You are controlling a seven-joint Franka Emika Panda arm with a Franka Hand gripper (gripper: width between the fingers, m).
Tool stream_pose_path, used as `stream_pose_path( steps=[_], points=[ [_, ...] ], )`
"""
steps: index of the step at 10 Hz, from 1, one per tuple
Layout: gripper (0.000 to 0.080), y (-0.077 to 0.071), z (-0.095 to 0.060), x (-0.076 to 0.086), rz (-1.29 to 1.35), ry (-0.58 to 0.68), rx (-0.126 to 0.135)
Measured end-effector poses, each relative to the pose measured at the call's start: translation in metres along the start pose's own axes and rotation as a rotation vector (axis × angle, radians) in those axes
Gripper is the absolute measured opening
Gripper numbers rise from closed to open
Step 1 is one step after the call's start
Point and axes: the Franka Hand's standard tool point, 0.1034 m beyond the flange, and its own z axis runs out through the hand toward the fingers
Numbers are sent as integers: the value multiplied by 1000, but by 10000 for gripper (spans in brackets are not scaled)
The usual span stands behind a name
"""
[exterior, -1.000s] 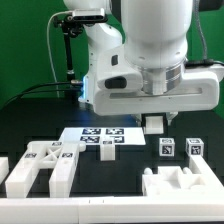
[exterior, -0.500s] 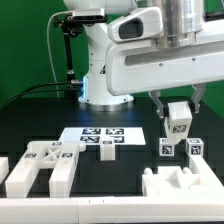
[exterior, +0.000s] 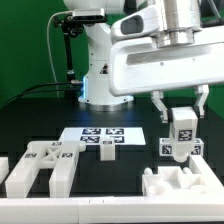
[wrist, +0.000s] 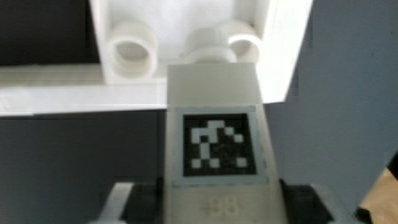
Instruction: Assemble chair
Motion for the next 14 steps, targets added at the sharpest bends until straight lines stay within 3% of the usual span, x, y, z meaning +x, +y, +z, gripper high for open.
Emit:
stream_pose_path(
  steps=[2,4,5,6,8,10,12,14],
  points=[
    [287,1,3,-4,-5,169,-10],
    [287,1,6,-7,-11,181,-12],
    [287,-3,7,-8,-11,188,-9],
    [287,-18,15,-16,-20,185,-9],
    [287,-30,23,-15,-87,186,-35],
    [287,-24,28,-15,-97,185,-45],
    [287,-6,29,-12,-101,184,-63],
    [287,-2,34,-16,-98,179,-67]
  ],
)
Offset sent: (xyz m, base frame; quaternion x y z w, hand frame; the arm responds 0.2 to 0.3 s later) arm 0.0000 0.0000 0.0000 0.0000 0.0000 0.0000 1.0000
